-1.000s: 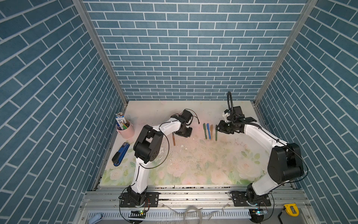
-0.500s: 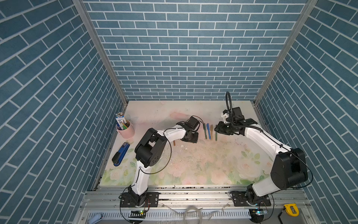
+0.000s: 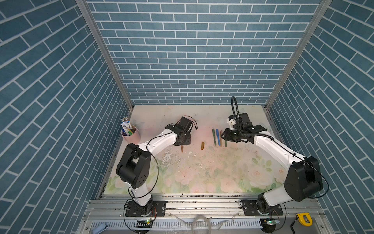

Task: Insert pens into pen caps
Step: Pick up a pen from the center of the table.

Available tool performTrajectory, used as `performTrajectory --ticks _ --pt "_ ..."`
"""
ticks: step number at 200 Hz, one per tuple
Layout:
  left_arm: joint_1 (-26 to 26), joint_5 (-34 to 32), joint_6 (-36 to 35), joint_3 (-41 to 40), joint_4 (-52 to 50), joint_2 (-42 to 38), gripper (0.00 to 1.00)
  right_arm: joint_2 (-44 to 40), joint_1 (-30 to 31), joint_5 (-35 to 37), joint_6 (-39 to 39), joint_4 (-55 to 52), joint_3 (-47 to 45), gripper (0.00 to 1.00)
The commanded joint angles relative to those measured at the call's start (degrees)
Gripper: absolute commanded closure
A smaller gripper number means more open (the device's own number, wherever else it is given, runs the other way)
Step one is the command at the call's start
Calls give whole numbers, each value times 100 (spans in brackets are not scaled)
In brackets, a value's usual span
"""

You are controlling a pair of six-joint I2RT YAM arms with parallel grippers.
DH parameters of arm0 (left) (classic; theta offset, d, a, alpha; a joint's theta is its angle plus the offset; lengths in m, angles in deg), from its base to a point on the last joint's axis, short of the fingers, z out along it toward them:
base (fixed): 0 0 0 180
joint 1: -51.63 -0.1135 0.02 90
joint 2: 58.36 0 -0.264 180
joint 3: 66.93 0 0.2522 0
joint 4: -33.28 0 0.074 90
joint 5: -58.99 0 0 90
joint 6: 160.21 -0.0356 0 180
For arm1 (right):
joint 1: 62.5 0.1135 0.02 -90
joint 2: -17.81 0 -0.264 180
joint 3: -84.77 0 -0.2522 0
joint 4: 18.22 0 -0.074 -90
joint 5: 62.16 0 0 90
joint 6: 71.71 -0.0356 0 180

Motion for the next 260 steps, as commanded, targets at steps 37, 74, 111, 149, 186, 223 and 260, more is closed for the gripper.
performTrajectory --ticks 37,74,111,149,186,223,260 --pt "-223 553 -8 -42 -514 578 66 136 94 -100 -75 208 -45 74" --pt "-226 407 -78 187 -571 906 67 208 130 -123 -92 241 -42 74" --pt "-262 -17 -146 276 -623 1234 76 161 165 -127 -140 284 -80 75" --pt "-295 -12 -339 289 -517 1509 79 143 184 -108 -165 282 -82 76" --pt "-305 -51 -462 274 -536 1547 93 138 191 -82 -230 314 -64 76" --pt "-288 -23 -542 251 -535 1247 95 174 249 -166 -307 411 -38 77" --pt "-124 307 -629 -147 77 527 98 227 518 -557 -489 1042 -193 74"
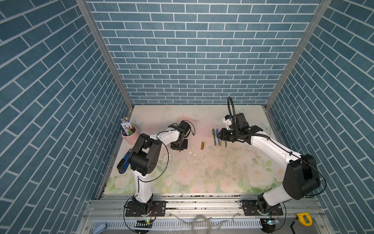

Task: Insert pens into pen caps
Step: Pick up a pen from the center of the table.

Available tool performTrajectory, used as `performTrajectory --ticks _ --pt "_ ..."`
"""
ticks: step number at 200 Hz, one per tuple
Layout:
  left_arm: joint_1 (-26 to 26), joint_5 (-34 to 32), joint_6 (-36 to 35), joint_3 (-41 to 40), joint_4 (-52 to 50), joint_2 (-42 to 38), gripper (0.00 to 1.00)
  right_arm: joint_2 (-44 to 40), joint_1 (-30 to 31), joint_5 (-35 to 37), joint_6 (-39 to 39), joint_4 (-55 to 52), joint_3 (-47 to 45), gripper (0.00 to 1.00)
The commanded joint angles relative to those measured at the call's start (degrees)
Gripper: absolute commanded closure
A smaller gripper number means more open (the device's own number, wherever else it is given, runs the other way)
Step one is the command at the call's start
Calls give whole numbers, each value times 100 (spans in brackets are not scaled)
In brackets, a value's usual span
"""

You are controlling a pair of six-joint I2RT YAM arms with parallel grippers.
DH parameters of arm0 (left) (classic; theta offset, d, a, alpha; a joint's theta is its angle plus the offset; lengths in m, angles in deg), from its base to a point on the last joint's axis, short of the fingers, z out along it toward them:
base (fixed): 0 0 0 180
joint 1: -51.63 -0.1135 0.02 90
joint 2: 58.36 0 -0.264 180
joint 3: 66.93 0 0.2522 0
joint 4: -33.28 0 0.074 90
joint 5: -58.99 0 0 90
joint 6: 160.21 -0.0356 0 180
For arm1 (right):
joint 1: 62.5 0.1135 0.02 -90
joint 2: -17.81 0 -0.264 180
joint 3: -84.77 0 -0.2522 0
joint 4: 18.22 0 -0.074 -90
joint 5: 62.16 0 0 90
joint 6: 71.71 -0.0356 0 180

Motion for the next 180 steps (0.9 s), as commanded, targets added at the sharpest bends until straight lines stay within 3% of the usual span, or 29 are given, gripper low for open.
performTrajectory --ticks 1,60,86,127,180 --pt "102 200 -131 -297 373 -530 98 73 210 -411 -274 577 -177 74" --pt "341 1978 -53 -1822 3254 -2213 100 -40 684 -1007 -842 2470 -776 53" --pt "389 2605 66 -2034 3726 -2475 100 79 757 -1330 -1006 2897 -767 47" --pt "455 3009 204 -2157 4002 -2634 100 178 857 -1232 -1007 3009 -614 48" --pt "464 3126 232 -2236 4028 -2856 100 470 859 -1108 -1086 2884 -298 64"
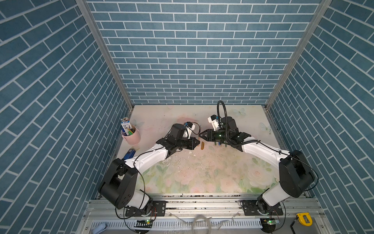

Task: Insert pens into pen caps
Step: Pick up a pen from the center of the table.

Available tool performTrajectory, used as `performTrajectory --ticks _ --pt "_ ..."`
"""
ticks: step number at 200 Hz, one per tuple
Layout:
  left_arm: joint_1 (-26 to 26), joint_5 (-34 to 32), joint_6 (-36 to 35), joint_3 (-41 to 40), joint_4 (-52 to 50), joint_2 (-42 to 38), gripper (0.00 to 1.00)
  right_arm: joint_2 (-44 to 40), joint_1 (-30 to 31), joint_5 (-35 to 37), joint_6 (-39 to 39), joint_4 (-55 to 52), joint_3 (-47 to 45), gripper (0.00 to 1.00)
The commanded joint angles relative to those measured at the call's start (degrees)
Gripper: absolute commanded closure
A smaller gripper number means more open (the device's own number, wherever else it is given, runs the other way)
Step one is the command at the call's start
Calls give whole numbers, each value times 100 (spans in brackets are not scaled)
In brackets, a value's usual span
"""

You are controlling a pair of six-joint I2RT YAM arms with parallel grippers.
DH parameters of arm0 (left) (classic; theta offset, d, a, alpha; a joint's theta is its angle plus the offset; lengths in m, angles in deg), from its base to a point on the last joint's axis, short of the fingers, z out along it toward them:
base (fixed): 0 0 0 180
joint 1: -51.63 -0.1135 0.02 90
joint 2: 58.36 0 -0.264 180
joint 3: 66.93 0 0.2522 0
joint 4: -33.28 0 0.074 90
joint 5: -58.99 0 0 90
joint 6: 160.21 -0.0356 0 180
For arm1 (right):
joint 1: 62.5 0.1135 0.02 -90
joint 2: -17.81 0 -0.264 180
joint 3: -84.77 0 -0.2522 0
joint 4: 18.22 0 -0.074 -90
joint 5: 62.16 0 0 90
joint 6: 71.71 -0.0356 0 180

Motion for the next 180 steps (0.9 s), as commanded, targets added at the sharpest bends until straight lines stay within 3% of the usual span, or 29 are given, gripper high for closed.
performTrajectory --ticks 1,36,51,81,88,100,120,133,180 --pt "18 189 32 -97 201 -177 100 146 31 12 -120 87 231 64" --pt "18 284 55 -136 247 -185 100 236 34 -54 -217 203 320 72" --pt "18 337 53 -141 295 -186 100 258 32 -69 -242 199 367 84" --pt "18 407 31 -132 319 -201 100 244 41 -136 -261 205 377 94" --pt "18 418 22 -141 344 -196 94 231 49 -133 -269 209 365 97" --pt "18 410 40 -150 389 -188 71 208 66 -117 -291 232 325 100" --pt "18 414 69 -180 542 -175 60 171 96 -143 -425 439 206 100" --pt "22 401 97 -185 645 -143 61 168 112 -179 -530 548 161 100" --pt "18 314 195 -189 808 -98 85 72 136 -77 -657 725 42 100"
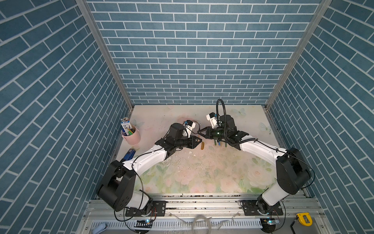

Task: Insert pens into pen caps
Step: Pick up a pen from the center of the table, then pick up the pen cap from the center of the table.

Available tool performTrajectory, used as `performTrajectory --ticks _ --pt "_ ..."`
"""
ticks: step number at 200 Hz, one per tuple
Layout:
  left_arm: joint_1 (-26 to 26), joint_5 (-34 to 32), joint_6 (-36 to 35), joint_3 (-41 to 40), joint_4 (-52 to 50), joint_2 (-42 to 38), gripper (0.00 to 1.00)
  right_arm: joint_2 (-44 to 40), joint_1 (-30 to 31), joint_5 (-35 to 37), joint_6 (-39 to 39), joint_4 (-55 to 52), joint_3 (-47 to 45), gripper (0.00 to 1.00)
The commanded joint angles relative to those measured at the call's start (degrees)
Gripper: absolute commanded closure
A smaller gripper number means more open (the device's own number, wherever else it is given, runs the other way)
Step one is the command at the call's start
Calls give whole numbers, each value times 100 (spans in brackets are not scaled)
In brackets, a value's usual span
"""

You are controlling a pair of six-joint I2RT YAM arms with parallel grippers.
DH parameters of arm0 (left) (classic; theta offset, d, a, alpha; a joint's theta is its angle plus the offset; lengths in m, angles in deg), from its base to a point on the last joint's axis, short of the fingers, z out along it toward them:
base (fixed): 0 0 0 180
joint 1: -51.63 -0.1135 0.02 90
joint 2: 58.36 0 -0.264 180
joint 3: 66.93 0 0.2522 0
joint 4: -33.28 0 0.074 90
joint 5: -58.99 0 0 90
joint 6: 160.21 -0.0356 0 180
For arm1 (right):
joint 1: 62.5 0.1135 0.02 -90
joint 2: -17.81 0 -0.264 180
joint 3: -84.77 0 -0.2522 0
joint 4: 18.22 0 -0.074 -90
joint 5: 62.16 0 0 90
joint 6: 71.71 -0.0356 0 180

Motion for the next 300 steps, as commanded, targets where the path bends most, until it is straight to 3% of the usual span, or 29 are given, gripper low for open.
performTrajectory --ticks 1,40,54,68,98,114,125,141,175,193,216,262,300 --pt "22 84 -3 -84 292 12 86 -109 57 21 -250 294 -114 100" --pt "22 -4 21 -129 339 -71 98 -52 50 -60 -513 612 -185 100" --pt "24 -88 -32 -107 281 -154 100 -95 52 -129 -565 682 -194 85" --pt "22 -328 -177 68 -98 -250 100 -283 46 -6 -543 549 -205 76" --pt "6 -1502 -512 611 -1287 -604 100 -827 41 1052 -261 -588 -54 72" --pt "-52 -2481 -587 933 -1883 -786 100 -967 29 1808 -194 -1286 8 74" --pt "-182 -2695 -560 1019 -1890 -906 100 -932 32 2207 -148 -1685 59 76" --pt "-291 -2384 -752 841 -1278 -1090 100 -604 31 2587 41 -2422 314 81" --pt "-284 -827 -1525 520 -640 -1268 100 269 32 2769 344 -3106 688 83" --pt "-261 -347 -1638 502 -503 -1442 100 738 32 2393 423 -3209 909 80" --pt "-250 312 -1251 168 191 -1672 100 1245 31 2027 525 -3239 1242 74" --pt "-91 116 -1014 90 195 -1647 100 1719 32 1837 516 -3086 1404 67" --pt "-59 68 -1033 93 97 -1713 100 2017 32 1775 514 -3037 1581 77"
